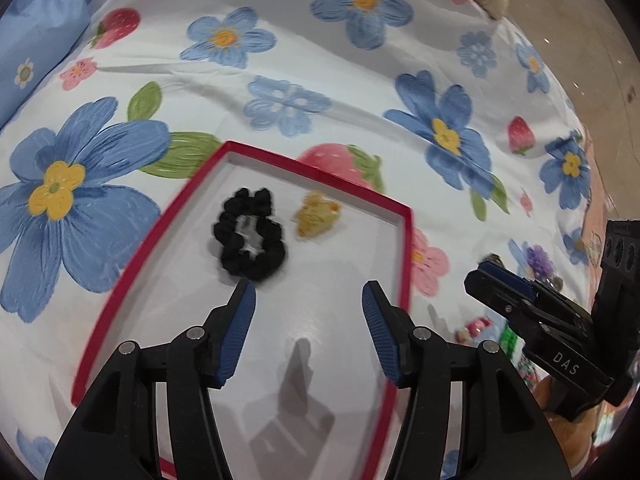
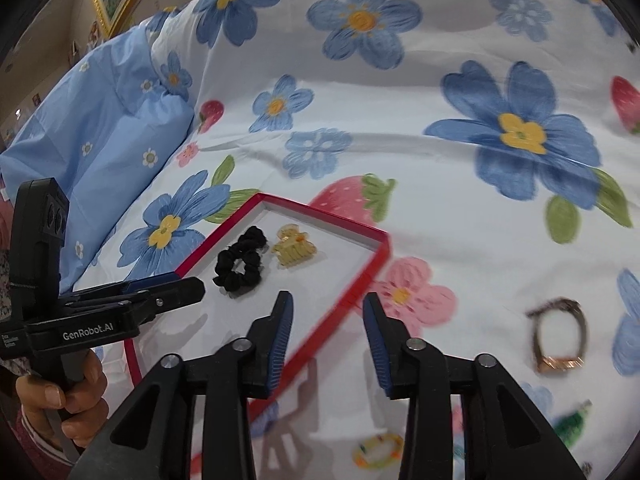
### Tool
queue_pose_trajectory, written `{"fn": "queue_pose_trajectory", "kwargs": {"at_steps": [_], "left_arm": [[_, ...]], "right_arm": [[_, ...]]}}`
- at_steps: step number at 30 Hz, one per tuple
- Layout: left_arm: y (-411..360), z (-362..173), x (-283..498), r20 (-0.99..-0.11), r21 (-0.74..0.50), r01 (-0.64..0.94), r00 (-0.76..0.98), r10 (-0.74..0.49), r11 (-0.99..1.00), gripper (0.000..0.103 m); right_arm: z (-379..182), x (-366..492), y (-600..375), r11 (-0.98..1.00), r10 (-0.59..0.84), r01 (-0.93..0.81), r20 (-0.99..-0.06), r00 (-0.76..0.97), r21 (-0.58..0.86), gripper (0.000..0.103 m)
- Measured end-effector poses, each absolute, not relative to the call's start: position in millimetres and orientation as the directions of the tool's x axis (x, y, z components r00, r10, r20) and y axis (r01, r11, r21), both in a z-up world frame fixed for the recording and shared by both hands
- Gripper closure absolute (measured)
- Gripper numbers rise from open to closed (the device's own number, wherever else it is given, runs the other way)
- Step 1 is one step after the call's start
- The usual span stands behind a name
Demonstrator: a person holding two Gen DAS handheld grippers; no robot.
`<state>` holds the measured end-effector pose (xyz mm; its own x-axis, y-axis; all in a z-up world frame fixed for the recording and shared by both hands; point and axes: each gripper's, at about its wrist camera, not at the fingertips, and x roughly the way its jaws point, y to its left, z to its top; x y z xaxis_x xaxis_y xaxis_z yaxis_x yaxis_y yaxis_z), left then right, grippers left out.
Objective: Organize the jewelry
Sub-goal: 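Open both tools to drop the scrunchie and claw clip in the tray, then move both tools back toward the remaining jewelry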
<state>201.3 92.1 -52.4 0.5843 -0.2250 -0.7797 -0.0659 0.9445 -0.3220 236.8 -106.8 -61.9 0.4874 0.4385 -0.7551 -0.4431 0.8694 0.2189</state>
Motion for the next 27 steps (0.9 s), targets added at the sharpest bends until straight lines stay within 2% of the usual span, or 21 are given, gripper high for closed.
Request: {"fn": "queue_pose_trajectory", "kwargs": {"at_steps": [13, 27], "left_arm": [[35.3, -33.1, 175.9, -0.759, -0.326, 0.045, 0.583, -0.290, 0.944, 0.043], [-16.0, -46.6, 164.9, -0.787, -0.296, 0.136, 0.525, -0.323, 0.945, 0.043]], "right_arm": [[-40.1, 184.6, -210.7, 0.933, 0.351, -0.290, -0.729, 0.588, 0.215, 0.057], [-45.5, 152.0, -286.3, 0.964, 0.264, -0.151, -0.731, 0.629, 0.218, 0.054]]}}
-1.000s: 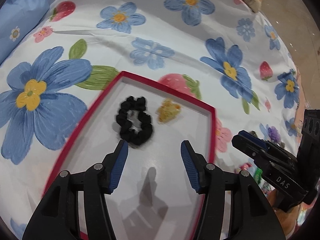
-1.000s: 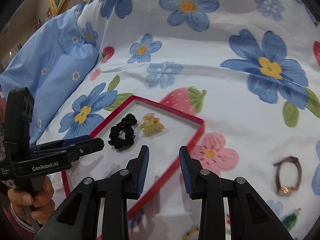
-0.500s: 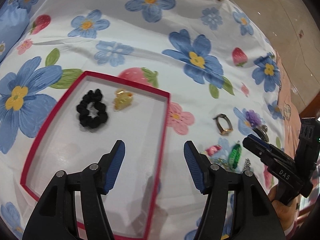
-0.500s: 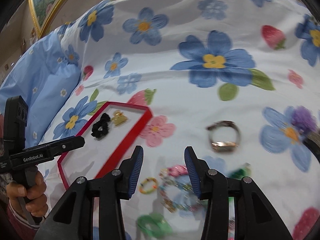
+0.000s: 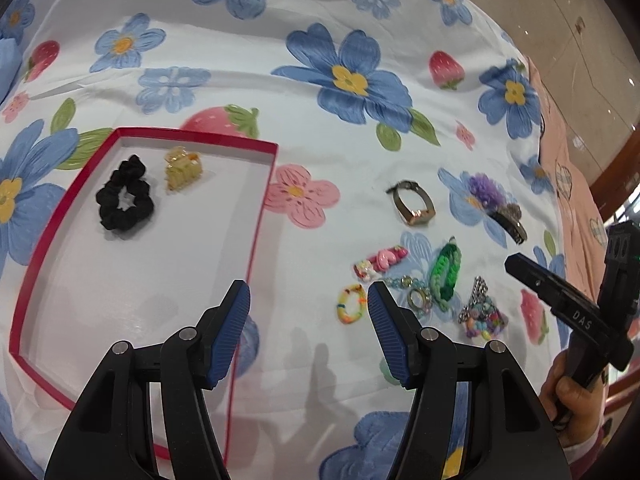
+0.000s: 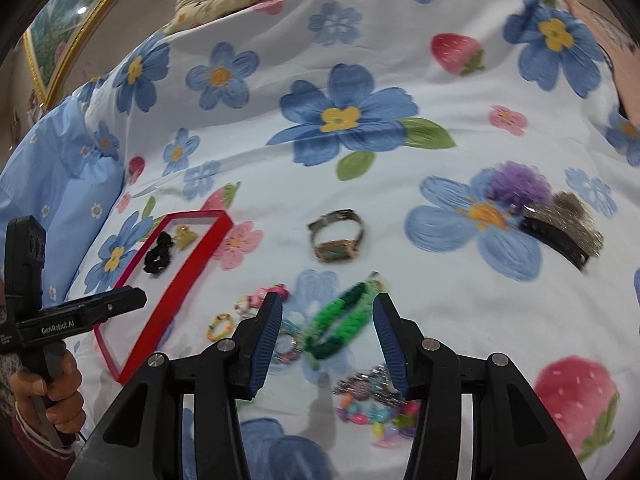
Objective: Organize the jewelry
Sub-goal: 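Move both tools back toward the remaining jewelry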
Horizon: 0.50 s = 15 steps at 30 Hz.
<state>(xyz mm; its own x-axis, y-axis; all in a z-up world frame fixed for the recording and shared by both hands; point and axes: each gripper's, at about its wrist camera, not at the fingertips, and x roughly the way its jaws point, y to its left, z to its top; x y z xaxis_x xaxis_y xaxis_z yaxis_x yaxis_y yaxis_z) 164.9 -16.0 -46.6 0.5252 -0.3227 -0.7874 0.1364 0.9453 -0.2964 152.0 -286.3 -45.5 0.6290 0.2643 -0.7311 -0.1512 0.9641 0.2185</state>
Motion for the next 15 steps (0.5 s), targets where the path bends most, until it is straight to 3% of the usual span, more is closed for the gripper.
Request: {"fn": "queue_pose_trajectory", "kwargs": {"at_steps": [15], "left_arm": [[-80.3, -70.5, 201.3, -0.830, -0.216, 0.350, 0.426, -0.361, 0.911, 0.043]], "right_arm": [[-67.6, 190.3, -296.4, 0.955, 0.292, -0.133, -0.749, 0.594, 0.266, 0.054]]}}
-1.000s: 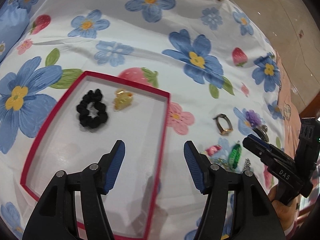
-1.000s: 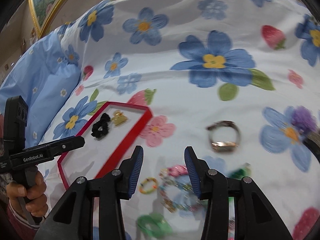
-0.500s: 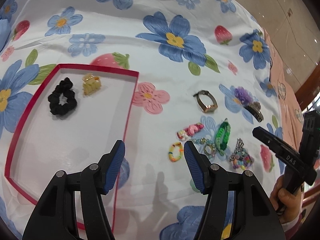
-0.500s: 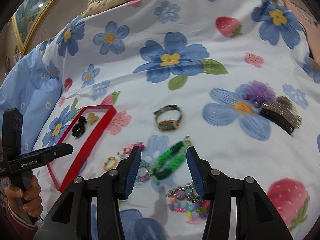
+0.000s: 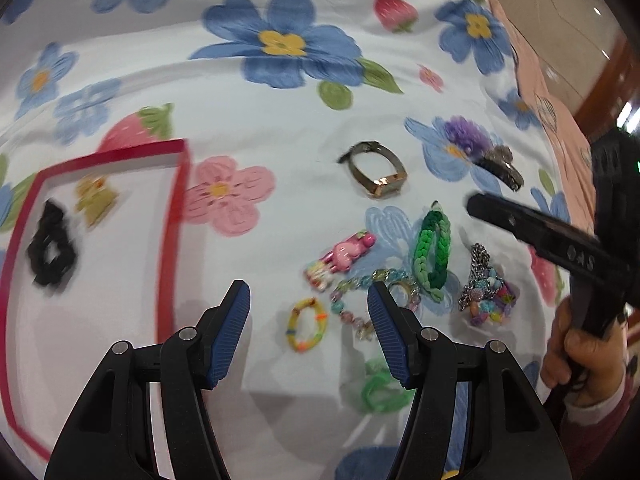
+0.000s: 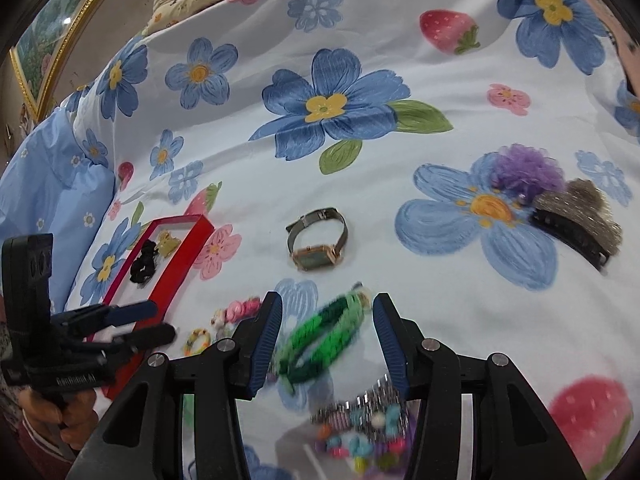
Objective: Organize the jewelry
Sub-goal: 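Move both tools back toward the remaining jewelry, then grasp the pink heart hair clip with the left tool while the right tool grasps the gold watch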
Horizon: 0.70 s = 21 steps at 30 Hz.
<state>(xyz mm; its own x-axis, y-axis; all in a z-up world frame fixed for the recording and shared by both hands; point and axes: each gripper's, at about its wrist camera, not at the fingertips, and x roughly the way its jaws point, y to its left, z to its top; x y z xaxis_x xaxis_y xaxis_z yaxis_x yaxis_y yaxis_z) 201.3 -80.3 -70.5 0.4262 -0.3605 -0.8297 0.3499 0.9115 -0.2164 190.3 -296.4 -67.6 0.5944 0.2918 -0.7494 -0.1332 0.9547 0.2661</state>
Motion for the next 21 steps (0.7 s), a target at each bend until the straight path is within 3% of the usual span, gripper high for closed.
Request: {"fn": "queue_pose_trajectory", "kwargs": {"at_steps": [6, 11, 14, 16, 18, 20, 21], "left_arm": [[-105.6, -84.9, 224.7, -0.848, -0.185, 0.417, 0.391, -0.359, 0.890, 0.043], [-118.6, -99.8, 238.7, -0.868, -0.165, 0.435, 0.363, -0.340, 0.885, 0.045], [-123.2, -104.0, 239.6, -0.870, -0.157, 0.450, 0.359, -0.339, 0.879, 0.062], [-125.5, -104.2, 238.5, -0.867, -0.157, 0.468, 0.356, -0.348, 0.869, 0.079], [-126.9, -103.0, 237.6, -0.864, -0.154, 0.480, 0.359, -0.354, 0.864, 0.087], [-127.6, -101.6, 236.6, -0.858, -0.153, 0.484, 0.367, -0.359, 0.862, 0.087], [-127.4, -100.4, 235.9, -0.855, -0.153, 0.483, 0.373, -0.360, 0.862, 0.087]], "right_arm": [[-75.8, 230.7, -292.6, 0.955, 0.294, -0.142, -0.765, 0.573, 0.261, 0.055], [-88.4, 262.1, -288.0, 0.961, 0.276, -0.139, -0.792, 0.545, 0.239, 0.066], [-99.7, 275.4, -285.1, 0.961, 0.276, -0.140, -0.810, 0.518, 0.238, 0.068], [-108.1, 280.6, -282.1, 0.962, 0.274, -0.143, -0.824, 0.496, 0.234, 0.076], [-112.9, 282.6, -280.1, 0.962, 0.271, -0.146, -0.831, 0.486, 0.229, 0.087], [-113.3, 281.1, -278.1, 0.966, 0.259, -0.148, -0.833, 0.489, 0.214, 0.100], [-112.2, 279.7, -278.2, 0.963, 0.270, -0.151, -0.828, 0.491, 0.224, 0.100]]}}
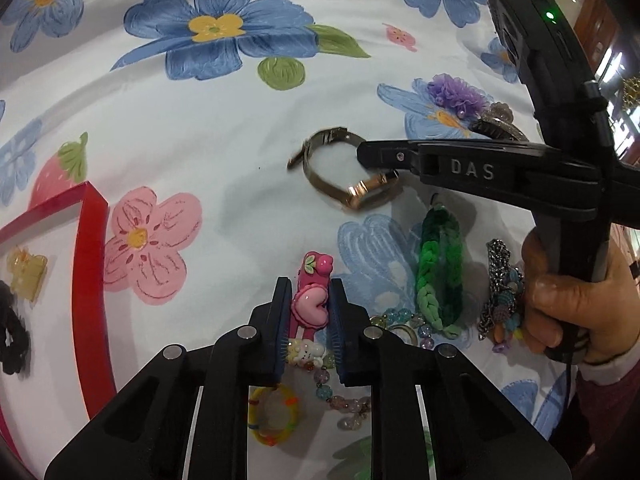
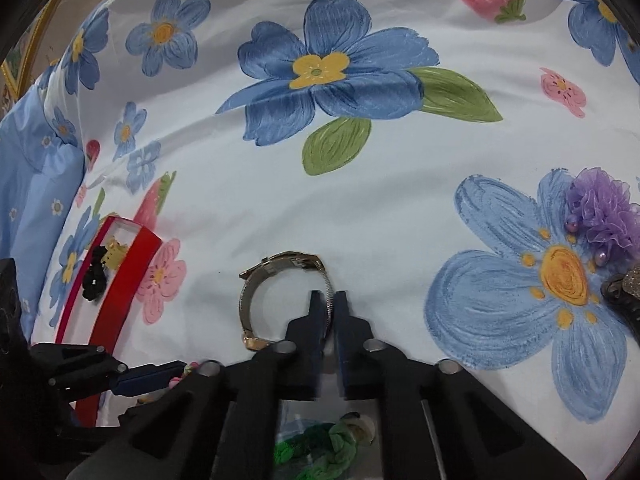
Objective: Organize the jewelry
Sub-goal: 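Grasp the pink heart hair clip with the left tool while the right tool grasps the gold watch, then carry the pink hair clip and gold watch into the red tray with both tools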
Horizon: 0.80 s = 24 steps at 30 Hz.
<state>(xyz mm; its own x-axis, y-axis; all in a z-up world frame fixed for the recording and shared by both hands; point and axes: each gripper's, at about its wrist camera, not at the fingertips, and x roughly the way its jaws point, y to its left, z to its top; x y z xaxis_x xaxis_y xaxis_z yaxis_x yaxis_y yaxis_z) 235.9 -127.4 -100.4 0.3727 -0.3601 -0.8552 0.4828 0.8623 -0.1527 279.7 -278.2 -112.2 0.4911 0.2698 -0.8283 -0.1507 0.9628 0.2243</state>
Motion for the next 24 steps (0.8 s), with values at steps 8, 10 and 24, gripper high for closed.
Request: {"fn": "queue_pose_trajectory", "kwargs": {"at_steps": [8, 10, 24], "left_arm": [[-112.2, -72.2, 226.6, -0.807, -0.194, 0.456, 0.429, -0.405, 0.869, 0.087], [-104.2, -63.1, 222.8, -0.793, -0.214, 0.443, 0.442, -0.419, 0.871, 0.087], [-33.8, -41.5, 195.5, -0.752, -0.289, 0.298, 0.517, -0.409, 0.910, 0.087]], "right_arm": [[-92.2, 253.4, -279.3, 0.949, 0.316, -0.162, -0.787, 0.530, 0.272, 0.100], [-86.3, 247.8, -279.0, 0.946, 0.322, -0.163, -0.779, 0.538, 0.279, 0.100], [-67.6, 211.8, -242.4, 0.923, 0.384, -0.236, -0.759, 0.526, 0.304, 0.100]]}}
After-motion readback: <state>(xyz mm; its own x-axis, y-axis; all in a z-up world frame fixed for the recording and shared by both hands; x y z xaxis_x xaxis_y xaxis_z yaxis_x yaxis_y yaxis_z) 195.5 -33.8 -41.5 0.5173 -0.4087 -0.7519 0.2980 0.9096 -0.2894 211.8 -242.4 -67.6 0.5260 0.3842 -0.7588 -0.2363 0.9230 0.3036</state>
